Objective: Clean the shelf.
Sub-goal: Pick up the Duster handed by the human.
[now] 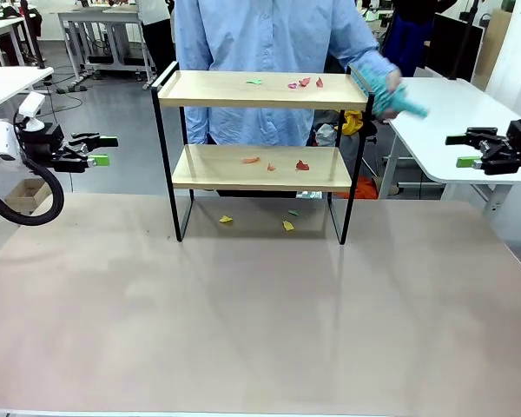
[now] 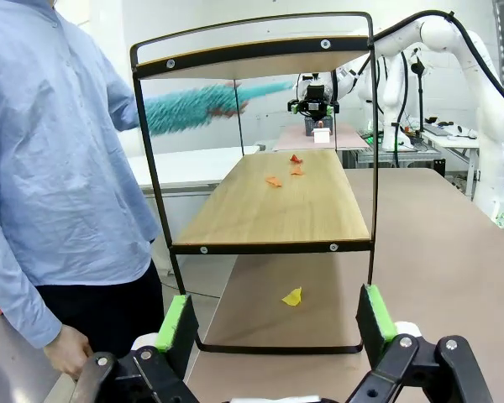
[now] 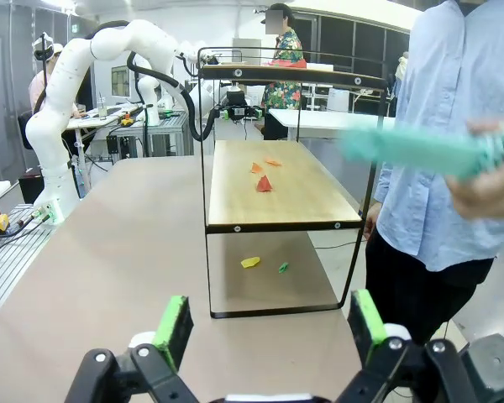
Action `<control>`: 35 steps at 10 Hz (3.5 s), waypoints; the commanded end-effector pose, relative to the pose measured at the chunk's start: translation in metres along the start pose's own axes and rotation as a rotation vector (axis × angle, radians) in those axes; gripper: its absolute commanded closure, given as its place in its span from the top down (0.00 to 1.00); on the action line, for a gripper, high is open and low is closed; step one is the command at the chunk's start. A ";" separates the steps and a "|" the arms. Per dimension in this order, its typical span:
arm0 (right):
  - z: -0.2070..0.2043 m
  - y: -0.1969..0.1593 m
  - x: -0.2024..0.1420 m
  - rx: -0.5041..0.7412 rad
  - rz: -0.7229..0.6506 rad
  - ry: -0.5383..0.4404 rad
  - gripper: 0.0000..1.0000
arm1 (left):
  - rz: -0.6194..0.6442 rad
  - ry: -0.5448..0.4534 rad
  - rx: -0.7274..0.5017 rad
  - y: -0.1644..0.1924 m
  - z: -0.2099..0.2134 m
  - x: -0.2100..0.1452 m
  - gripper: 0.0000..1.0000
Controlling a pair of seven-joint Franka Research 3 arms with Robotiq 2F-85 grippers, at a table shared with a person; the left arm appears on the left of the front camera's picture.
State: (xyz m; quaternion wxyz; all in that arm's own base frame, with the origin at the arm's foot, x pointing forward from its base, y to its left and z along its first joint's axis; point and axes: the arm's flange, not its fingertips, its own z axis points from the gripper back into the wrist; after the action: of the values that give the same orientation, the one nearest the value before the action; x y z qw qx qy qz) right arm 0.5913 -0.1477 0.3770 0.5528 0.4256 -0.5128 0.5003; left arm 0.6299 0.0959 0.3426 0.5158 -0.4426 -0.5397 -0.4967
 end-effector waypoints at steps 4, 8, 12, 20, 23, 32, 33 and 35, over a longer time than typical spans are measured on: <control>0.000 0.000 0.001 -0.002 0.003 -0.002 1.00 | -0.004 0.008 0.000 0.000 -0.001 0.002 1.00; 0.000 0.000 0.001 -0.002 0.003 -0.002 1.00 | -0.004 0.008 0.000 0.000 -0.001 0.002 1.00; 0.010 0.002 0.013 -0.067 -0.066 0.059 1.00 | -0.004 0.008 0.000 0.000 -0.001 0.002 1.00; -0.016 0.069 0.222 -0.597 -0.260 0.531 1.00 | -0.004 0.008 0.000 0.000 -0.001 0.002 1.00; -0.076 0.098 0.242 -0.730 -0.296 0.618 1.00 | -0.004 0.008 0.000 0.000 -0.001 0.002 1.00; -0.087 0.098 0.257 -0.805 -0.308 0.579 1.00 | -0.004 0.008 0.000 0.000 -0.001 0.002 1.00; -0.099 0.095 0.255 -0.841 -0.343 0.603 1.00 | -0.004 0.008 0.000 0.000 -0.001 0.002 1.00; -0.121 0.094 0.244 -0.863 -0.399 0.625 1.00 | -0.004 0.008 0.000 0.000 -0.001 0.002 1.00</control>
State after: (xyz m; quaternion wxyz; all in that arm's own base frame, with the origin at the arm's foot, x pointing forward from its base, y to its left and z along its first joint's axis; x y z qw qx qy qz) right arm 0.5092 0.0024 0.6057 0.8710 0.0861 -0.4085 0.2590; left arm 0.6303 0.0958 0.3419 0.5163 -0.4426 -0.5392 -0.4968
